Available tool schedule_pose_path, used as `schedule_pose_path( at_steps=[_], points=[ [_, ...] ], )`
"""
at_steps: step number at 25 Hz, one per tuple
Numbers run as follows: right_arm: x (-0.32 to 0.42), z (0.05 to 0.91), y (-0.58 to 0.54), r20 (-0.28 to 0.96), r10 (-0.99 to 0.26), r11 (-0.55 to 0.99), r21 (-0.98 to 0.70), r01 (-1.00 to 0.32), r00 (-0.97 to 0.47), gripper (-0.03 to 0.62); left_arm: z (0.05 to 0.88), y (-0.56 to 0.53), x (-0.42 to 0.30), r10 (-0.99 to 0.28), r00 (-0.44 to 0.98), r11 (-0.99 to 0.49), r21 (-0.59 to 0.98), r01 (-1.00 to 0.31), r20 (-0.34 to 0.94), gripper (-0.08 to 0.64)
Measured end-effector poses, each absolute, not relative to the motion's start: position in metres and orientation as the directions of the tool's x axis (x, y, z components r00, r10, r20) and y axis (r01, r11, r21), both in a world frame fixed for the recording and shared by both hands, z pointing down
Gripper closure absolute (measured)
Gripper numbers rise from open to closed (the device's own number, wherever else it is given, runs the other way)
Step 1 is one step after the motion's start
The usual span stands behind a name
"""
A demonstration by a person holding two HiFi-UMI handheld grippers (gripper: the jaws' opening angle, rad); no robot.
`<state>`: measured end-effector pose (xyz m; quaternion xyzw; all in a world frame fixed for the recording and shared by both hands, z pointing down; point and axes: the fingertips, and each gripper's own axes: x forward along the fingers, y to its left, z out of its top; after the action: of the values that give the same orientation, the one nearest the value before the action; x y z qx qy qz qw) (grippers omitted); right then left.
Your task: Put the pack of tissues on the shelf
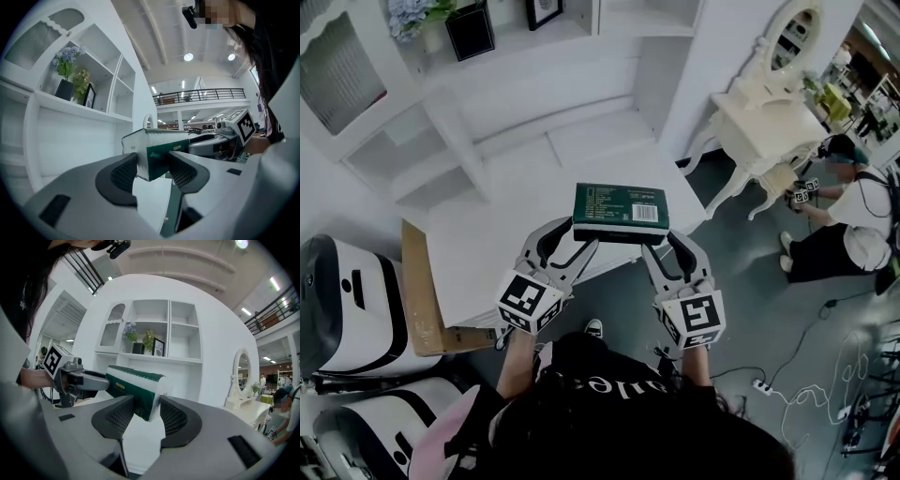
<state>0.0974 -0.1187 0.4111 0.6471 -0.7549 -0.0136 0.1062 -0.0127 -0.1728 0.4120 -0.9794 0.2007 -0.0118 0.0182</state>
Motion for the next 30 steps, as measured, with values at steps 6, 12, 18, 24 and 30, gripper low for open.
schedule_pose_path(
  at_steps=[6, 12, 18, 24, 30],
  points=[
    [0.108, 0.4, -0.154, 0.133, -0.985, 0.137, 0.184, -0.973, -0.113, 0.39, 0.403, -0.211, -0.001, -0.367, 0.93, -0.929, -0.05, -0.367, -0.002, 0.342],
    [0.125, 0.385, -0.173, 0.122, -0.988, 0.122, 0.205, -0.971, -0.099, 0.39, 0.386, -0.23, 0.018, -0.345, 0.938, -0.935, -0.079, -0.345, -0.014, 0.342],
    [0.15, 0.375, -0.199, 0.089, -0.99, 0.129, 0.232, -0.964, -0.111, 0.39, 0.377, -0.255, 0.044, -0.358, 0.933, -0.928, -0.102, -0.359, -0.03, 0.344],
    [0.188, 0.366, -0.241, 0.072, -0.985, 0.169, 0.226, -0.959, -0.156, 0.39, 0.364, -0.291, 0.078, -0.403, 0.915, -0.903, -0.149, -0.402, -0.025, 0.344],
    [0.234, 0.345, -0.283, 0.05, -0.974, 0.225, 0.25, -0.942, -0.219, 0.39, 0.346, -0.326, 0.121, -0.46, 0.887, -0.874, -0.154, -0.462, -0.052, 0.344]
  ],
)
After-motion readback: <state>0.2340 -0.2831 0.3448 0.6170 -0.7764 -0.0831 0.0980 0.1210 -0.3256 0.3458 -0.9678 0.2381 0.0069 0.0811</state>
